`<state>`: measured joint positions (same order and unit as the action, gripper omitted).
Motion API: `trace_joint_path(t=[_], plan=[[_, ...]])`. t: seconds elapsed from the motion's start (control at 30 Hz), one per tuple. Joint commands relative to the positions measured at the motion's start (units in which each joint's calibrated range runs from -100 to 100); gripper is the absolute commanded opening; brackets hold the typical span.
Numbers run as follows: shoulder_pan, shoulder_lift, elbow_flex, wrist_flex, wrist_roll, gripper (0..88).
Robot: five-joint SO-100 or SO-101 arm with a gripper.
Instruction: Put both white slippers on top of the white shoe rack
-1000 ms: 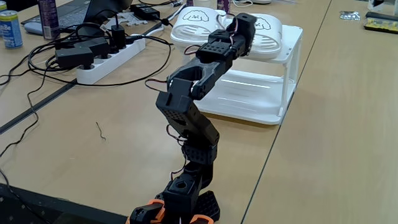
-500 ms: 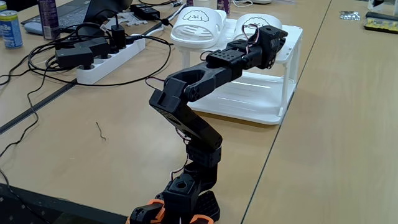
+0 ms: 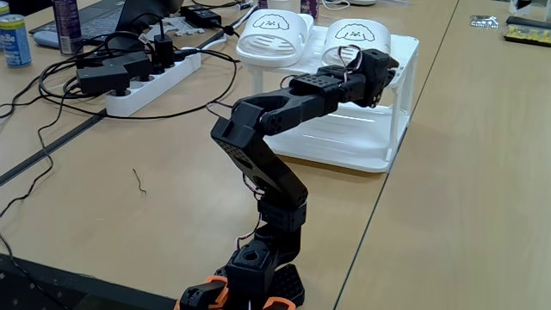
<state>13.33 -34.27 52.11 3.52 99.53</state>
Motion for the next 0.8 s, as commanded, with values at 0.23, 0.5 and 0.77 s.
trace_joint_path(t=[0.23,0.5,0.77], plan=[[-2.4,0.3,-1.8,-0.6,0.5,0.8],[-4.5,0.3,-1.8,-0.6,0.5,0.8],[-5.5,-0.1,-1.8,-0.6,0.5,0.8]])
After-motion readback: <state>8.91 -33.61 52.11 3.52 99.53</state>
